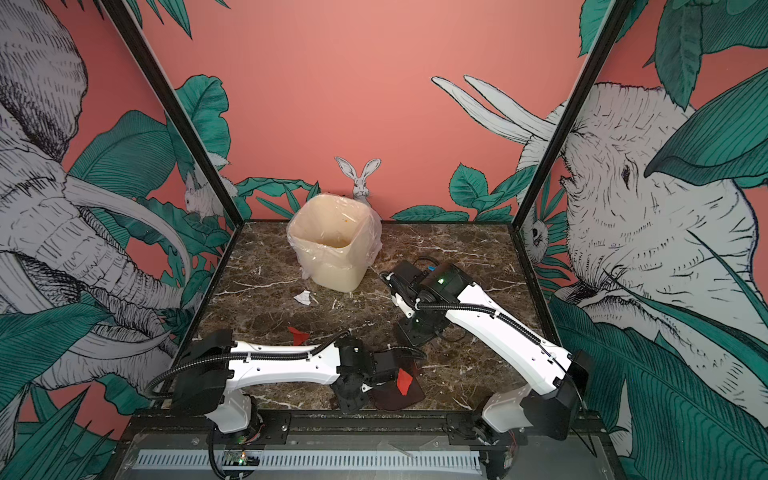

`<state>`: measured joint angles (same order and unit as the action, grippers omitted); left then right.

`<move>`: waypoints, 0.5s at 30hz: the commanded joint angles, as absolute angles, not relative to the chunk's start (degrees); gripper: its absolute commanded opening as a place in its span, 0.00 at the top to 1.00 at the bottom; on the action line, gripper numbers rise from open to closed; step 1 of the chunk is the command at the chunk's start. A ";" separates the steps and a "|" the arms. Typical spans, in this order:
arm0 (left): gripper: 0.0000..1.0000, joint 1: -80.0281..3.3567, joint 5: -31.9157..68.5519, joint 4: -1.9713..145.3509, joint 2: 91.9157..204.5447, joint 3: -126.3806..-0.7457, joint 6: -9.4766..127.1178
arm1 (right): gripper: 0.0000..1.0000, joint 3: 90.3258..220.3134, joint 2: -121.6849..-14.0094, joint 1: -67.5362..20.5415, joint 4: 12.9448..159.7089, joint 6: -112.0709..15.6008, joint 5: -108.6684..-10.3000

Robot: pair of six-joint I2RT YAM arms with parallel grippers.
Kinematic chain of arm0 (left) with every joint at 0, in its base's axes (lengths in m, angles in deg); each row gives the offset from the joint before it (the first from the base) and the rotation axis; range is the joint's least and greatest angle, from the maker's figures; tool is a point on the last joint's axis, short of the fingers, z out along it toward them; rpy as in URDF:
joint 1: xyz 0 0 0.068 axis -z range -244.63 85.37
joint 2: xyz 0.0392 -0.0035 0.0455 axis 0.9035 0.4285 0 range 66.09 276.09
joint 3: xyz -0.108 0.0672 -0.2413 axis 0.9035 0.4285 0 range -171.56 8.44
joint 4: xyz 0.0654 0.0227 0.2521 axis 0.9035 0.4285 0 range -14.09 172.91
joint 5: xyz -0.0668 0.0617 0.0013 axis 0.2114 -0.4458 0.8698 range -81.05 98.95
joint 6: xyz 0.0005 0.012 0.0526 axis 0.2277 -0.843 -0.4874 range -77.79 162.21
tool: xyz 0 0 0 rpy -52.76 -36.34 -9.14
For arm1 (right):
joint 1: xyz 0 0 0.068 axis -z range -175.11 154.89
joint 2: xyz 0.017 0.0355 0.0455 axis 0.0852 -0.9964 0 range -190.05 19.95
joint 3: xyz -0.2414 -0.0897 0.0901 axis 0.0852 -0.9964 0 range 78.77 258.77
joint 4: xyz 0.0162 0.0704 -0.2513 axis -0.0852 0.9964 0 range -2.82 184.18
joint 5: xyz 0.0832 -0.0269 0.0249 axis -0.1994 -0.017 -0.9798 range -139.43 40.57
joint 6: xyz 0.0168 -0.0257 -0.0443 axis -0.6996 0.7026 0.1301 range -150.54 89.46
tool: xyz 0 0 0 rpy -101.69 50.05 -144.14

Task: Sweep away the paper scraps from the table

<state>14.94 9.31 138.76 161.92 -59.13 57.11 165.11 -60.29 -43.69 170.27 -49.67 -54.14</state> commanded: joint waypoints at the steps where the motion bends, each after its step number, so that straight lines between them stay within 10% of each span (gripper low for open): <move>1: 1.00 14.57 8.95 139.19 161.32 -60.73 56.72 | 1.00 166.48 -59.06 -43.11 174.32 -50.05 -49.77; 15: 1.00 14.65 8.51 139.54 160.97 -61.17 56.95 | 1.00 161.91 -58.07 -44.45 171.64 -51.18 -58.53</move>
<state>14.92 9.18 138.78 161.92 -59.16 57.11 162.27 -59.88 -43.58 173.11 -49.67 -53.90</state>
